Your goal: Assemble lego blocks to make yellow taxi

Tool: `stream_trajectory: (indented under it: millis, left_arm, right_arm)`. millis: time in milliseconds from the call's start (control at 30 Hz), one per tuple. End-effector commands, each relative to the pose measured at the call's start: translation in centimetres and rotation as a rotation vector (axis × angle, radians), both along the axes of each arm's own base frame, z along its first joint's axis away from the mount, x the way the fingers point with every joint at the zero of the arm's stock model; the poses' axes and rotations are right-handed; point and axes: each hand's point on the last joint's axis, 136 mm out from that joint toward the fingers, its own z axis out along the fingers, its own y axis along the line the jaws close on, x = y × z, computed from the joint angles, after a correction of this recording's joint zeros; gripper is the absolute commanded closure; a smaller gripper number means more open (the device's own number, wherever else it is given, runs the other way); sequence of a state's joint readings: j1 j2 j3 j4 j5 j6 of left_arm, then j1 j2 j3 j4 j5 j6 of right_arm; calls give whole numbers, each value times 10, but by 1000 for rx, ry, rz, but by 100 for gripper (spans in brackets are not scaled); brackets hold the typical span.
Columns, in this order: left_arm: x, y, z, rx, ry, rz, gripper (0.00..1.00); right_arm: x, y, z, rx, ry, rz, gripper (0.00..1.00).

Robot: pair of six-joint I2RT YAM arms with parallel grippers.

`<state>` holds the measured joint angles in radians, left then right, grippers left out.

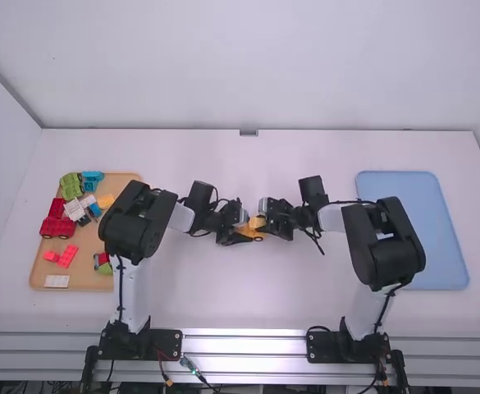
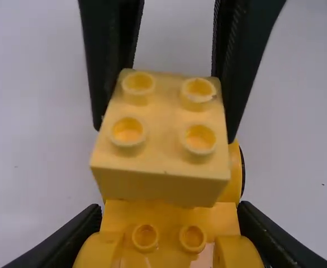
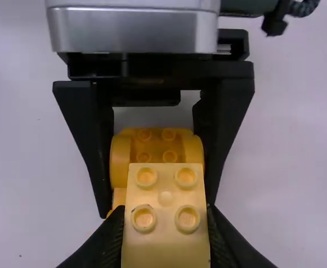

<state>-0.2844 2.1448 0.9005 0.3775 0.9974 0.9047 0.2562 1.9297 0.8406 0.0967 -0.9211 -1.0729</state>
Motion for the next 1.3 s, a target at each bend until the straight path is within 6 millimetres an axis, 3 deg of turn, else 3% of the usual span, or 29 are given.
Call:
stream_trajectory:
  millis: [0, 1267]
  left_arm:
    - [0, 9, -18, 71, 46, 56, 60]
    - [-3, 15, -27, 115, 63, 75, 62]
  right_arm:
    - [-2, 4, -1, 11, 13, 15, 80]
    - [-3, -5, -13, -65, 29, -9, 82]
